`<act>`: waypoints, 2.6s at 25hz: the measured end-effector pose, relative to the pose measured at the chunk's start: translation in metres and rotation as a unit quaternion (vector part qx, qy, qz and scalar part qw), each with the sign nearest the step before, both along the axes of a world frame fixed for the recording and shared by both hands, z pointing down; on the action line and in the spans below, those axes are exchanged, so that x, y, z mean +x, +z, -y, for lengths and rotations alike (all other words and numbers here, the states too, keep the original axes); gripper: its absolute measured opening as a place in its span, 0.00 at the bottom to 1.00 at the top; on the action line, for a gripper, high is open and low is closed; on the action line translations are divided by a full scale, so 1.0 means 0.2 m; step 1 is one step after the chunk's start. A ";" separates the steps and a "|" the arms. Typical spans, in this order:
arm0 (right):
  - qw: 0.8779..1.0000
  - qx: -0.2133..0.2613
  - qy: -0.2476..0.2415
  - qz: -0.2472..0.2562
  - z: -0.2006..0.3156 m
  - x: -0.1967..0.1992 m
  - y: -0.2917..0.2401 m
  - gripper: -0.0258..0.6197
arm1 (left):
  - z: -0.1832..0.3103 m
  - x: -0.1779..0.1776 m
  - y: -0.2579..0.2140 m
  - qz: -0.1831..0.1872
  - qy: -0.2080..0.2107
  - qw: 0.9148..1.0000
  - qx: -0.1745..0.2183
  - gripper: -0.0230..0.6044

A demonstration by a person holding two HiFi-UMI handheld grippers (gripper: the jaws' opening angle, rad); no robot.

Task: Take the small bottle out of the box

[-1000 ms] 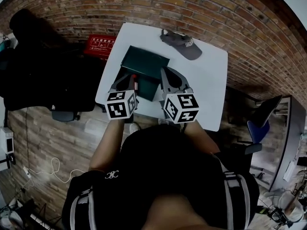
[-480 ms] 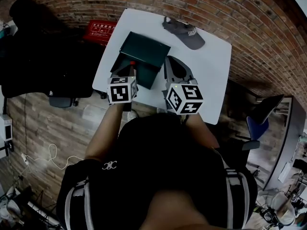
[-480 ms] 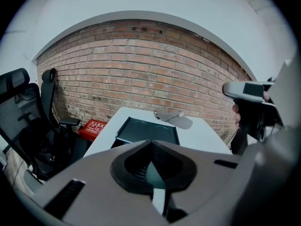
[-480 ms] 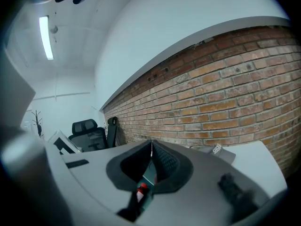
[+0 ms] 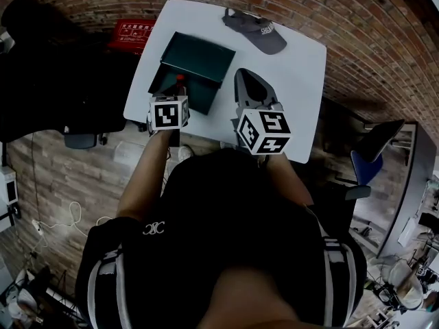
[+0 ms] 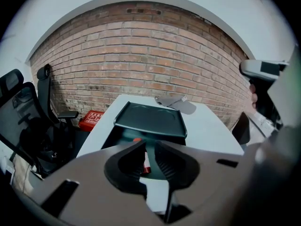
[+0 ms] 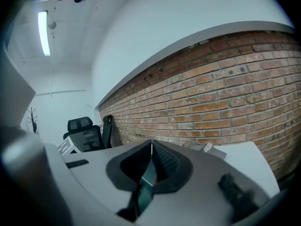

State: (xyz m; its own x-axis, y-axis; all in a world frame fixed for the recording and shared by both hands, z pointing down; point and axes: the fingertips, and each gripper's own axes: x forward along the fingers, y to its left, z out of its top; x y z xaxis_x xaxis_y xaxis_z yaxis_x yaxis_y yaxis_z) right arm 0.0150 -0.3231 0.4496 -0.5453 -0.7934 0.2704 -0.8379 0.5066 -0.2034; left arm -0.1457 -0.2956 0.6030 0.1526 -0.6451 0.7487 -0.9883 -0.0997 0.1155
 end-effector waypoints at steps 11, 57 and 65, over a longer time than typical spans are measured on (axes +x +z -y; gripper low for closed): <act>0.999 -0.007 0.026 -0.020 0.01 0.09 0.04 0.09 | 0.07 0.02 0.20 0.009 0.009 0.999 -0.036 0.24; 0.998 -0.018 0.050 -0.032 0.08 0.17 0.10 0.09 | 0.12 -0.12 0.61 0.122 0.050 0.972 -0.196 0.37; 0.999 -0.015 0.045 -0.027 0.07 0.16 0.09 0.09 | 0.11 -0.10 0.60 0.128 0.092 0.971 -0.177 0.37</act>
State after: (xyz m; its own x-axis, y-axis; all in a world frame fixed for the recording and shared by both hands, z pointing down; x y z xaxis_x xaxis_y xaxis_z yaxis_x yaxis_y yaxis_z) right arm 0.0471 -0.3366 0.4678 -0.4569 -0.8293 0.3218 -0.8895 0.4238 -0.1708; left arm -0.1648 -0.3172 0.7227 0.0209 -0.3195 0.9474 -0.9583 -0.2767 -0.0721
